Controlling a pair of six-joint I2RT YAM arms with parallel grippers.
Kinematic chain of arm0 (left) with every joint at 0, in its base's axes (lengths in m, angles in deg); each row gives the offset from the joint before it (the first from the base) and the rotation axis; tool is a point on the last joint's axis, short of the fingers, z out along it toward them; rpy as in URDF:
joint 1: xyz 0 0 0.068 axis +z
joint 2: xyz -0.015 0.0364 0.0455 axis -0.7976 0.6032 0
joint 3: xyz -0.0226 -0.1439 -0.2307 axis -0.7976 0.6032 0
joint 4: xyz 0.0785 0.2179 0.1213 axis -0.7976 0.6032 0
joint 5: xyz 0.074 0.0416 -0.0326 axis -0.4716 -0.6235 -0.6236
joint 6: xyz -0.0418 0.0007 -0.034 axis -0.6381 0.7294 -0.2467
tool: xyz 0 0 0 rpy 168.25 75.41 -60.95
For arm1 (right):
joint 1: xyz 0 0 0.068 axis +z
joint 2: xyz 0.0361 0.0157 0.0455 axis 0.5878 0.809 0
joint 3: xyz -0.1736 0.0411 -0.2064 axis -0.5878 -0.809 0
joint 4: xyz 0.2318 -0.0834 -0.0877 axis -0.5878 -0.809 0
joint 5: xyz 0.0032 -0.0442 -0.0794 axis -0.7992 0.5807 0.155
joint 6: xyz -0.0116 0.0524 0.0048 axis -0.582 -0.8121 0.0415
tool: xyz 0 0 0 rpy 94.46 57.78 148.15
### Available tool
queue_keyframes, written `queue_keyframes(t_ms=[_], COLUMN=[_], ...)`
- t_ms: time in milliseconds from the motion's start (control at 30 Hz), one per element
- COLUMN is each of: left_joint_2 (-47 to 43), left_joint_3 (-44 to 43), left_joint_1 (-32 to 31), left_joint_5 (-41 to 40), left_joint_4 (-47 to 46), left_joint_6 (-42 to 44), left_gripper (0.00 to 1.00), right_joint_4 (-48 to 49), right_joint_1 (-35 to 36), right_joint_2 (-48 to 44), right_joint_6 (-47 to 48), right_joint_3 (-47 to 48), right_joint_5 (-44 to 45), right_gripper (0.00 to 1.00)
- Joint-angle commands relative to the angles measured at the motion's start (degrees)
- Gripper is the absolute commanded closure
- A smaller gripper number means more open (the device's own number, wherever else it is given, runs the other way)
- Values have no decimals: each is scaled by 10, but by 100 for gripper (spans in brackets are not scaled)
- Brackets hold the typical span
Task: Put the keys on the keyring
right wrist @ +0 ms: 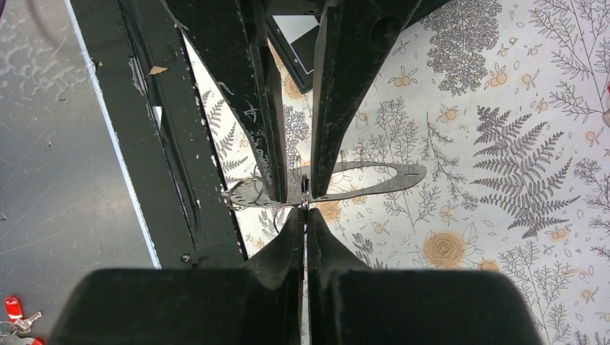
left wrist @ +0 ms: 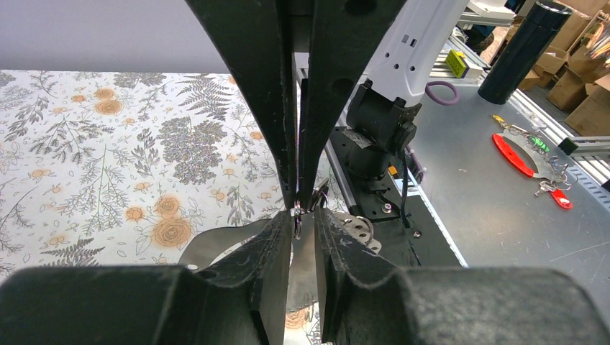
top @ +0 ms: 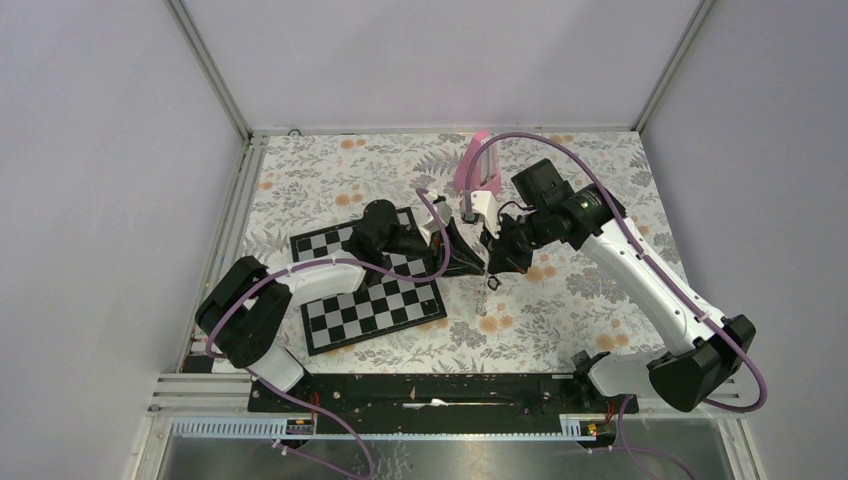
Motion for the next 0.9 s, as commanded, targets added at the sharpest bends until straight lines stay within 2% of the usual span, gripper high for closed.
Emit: queue_keyframes(t_ms=[0,133,300,433,533,600,667,867], left_joint_2=[-3,-3,1,1,2,0,-4,-28], left_joint_3=[-13,-11,-9,-10,-11,-11,-11,-4], left_joint_1=[2,4,3,3,3,3,3,24], left_joint_5=[9,9,11,11,13,14,14,16], left_joint_4=[-45,-42,-38,-33,-32,-30,-30,-65], left_joint_6=[-8,-6,-5,-2,-2,-2,-3,-45], left_gripper=[76,80,92,93,100,100,100,100], right_joint_4=[10,12,13,15,17,21,26,51], right_joint_1=[5,5,5,5,4,5,4,0], right_joint_2=[-19,-21,-20,-20,-20,-22,-24,-47], right_joint_6=[-7,-7,-8,-9,-11,-13,-17,-26], right_joint_3=[-2,-3,-2,-1,-1,-2,-5,-22], right_joint_5=[-13,-13,-14,-14,-14,-14,-13,0], right_gripper=[100,100,100,100,100,100,96,67])
